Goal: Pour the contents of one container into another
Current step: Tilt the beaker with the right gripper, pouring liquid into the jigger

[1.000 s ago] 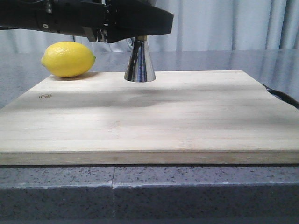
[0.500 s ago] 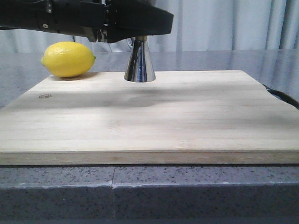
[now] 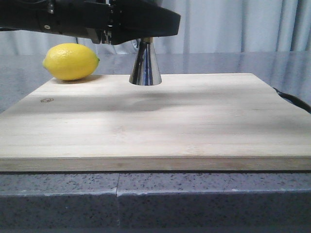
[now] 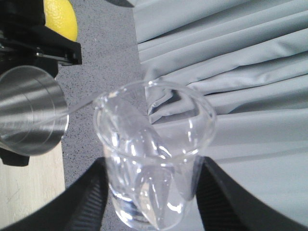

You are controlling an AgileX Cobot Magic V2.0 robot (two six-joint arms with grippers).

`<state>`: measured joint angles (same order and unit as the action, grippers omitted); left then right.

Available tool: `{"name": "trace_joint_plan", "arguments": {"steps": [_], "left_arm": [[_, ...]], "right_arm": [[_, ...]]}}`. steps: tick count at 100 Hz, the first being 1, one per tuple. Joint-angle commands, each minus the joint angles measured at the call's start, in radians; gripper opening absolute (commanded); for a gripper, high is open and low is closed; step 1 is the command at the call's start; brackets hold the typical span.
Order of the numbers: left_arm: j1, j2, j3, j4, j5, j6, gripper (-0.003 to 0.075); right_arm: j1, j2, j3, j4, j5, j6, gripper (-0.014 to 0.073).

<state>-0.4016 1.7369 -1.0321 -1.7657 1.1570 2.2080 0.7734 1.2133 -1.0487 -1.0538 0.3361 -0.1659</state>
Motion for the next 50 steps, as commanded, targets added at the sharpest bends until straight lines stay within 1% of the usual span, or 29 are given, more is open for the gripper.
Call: {"name": "trace_joint_plan", "arguments": {"steps": [1, 50], "left_arm": [[-0.011, -0.04, -0.031, -0.083, 0.1, -0.005, 0.0238], [-0.011, -0.04, -0.031, -0.083, 0.1, -0.005, 0.0238]], "right_arm": [[0.002, -0.02, -0.038, -0.052, -0.04, -0.006, 0.0291], [0.002, -0.02, -0.038, -0.143, -0.04, -0.006, 0.0291]]}}
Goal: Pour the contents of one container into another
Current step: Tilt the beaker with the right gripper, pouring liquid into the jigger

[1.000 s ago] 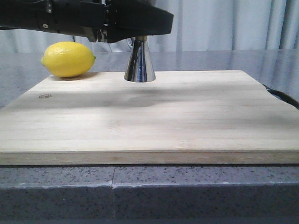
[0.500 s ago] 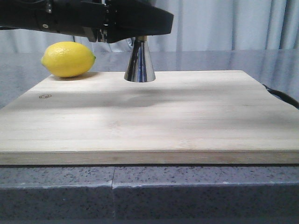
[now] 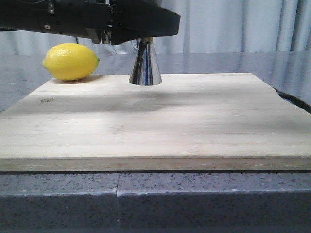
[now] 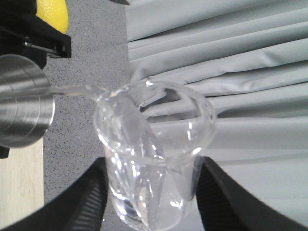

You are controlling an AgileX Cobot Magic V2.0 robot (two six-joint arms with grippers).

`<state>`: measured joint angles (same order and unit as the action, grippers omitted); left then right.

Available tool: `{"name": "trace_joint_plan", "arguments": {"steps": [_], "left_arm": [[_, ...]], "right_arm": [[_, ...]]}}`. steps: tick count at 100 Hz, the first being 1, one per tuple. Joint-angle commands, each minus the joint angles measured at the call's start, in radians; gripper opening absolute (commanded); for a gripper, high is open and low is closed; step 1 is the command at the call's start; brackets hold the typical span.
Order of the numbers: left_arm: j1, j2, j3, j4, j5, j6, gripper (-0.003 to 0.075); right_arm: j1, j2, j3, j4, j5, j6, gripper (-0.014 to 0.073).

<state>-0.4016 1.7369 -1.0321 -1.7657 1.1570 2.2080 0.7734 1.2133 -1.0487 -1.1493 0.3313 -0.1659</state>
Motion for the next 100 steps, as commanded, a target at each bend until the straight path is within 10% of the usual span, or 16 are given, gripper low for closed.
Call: {"name": "trace_joint_plan", "arguments": {"steps": [1, 100], "left_arm": [[-0.011, -0.04, -0.031, -0.083, 0.1, -0.005, 0.0238], [-0.011, -0.04, -0.031, -0.083, 0.1, -0.005, 0.0238]], "right_arm": [[0.002, -0.02, -0.038, -0.048, -0.035, -0.006, 0.0291], [0.002, -0.02, -0.038, -0.196, -0.035, -0.006, 0.0291]]}}
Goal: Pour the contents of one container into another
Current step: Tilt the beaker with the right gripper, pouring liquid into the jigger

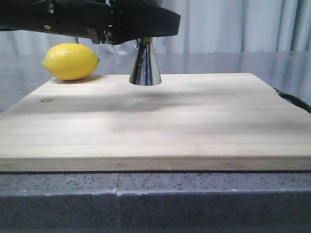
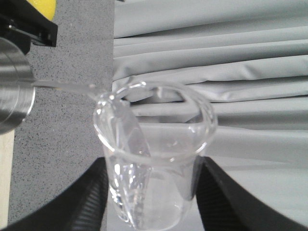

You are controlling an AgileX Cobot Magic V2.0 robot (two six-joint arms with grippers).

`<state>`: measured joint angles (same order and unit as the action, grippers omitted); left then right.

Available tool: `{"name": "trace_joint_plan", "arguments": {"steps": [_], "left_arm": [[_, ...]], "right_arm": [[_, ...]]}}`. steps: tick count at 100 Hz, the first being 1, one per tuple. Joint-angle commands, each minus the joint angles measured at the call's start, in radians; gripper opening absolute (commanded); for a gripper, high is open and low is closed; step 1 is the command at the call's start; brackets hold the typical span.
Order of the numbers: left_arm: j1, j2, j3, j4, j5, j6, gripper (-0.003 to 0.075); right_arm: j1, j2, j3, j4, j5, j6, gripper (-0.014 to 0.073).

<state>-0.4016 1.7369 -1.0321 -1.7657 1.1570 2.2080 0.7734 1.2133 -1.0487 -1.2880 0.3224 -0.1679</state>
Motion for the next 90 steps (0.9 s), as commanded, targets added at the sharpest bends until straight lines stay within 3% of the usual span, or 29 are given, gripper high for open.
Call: {"name": "trace_joint_plan", "arguments": {"steps": [1, 90], "left_arm": [[-0.011, -0.04, -0.031, -0.083, 0.1, -0.005, 0.0238], [-0.011, -0.04, -0.031, -0.083, 0.1, -0.005, 0.0238]], "right_arm": [[0.002, -0.02, -0.038, -0.059, -0.026, -0.004, 0.0291], [0.002, -0.02, -0.038, -0.16, -0.026, -0.004, 0.0291]]}}
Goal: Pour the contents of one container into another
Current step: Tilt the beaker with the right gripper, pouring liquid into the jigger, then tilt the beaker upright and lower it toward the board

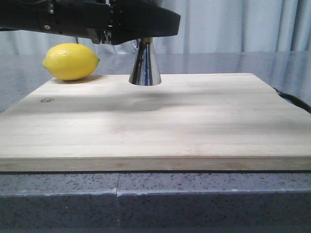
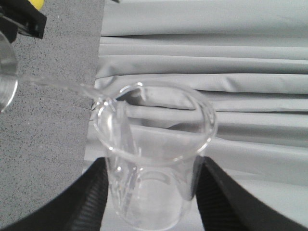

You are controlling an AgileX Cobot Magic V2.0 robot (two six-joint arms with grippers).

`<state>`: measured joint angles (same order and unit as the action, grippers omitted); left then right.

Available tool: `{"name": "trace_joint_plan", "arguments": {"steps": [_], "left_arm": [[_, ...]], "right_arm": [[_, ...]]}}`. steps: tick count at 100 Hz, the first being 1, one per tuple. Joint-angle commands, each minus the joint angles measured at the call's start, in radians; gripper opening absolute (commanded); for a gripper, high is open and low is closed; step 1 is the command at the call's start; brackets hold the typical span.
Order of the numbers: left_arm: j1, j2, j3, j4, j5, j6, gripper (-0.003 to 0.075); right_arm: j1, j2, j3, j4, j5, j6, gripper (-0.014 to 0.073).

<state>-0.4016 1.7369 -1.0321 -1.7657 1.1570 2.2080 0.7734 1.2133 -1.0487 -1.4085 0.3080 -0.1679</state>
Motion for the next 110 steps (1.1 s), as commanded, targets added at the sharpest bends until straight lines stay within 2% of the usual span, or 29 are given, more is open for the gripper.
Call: {"name": "trace_joint_plan", "arguments": {"steps": [1, 36, 47, 63, 79, 100, 110], "left_arm": [[-0.011, -0.04, -0.031, -0.083, 0.1, -0.005, 0.0238], [-0.011, -0.04, -0.031, -0.083, 0.1, -0.005, 0.0238], [-0.011, -0.04, -0.031, -0.083, 0.1, -0.005, 0.0238], [-0.011, -0.04, -0.031, -0.083, 0.1, -0.005, 0.0238], [-0.011, -0.04, -0.031, -0.083, 0.1, -0.005, 0.0238], [-0.011, -0.04, -0.031, -0.083, 0.1, -0.005, 0.0238], [-0.011, -0.04, -0.031, -0.083, 0.1, -0.005, 0.0238]], "right_arm": [[0.002, -0.02, -0.038, -0.039, -0.012, -0.004, 0.0291], [0.002, -0.02, -0.038, -0.011, -0.012, 0.025, 0.0291], [0.002, -0.02, -0.038, 0.101, 0.001, 0.19, 0.0291], [0.002, -0.02, -0.038, 0.218, 0.022, 0.342, 0.0291], [-0.005, -0.02, -0.038, 0.252, 0.019, 0.505, 0.0291], [-0.125, -0.033, -0.038, 0.256, -0.001, 0.815, 0.0291], [-0.216, -0.044, -0.02, 0.273, -0.064, 0.901, 0.0291]]}}
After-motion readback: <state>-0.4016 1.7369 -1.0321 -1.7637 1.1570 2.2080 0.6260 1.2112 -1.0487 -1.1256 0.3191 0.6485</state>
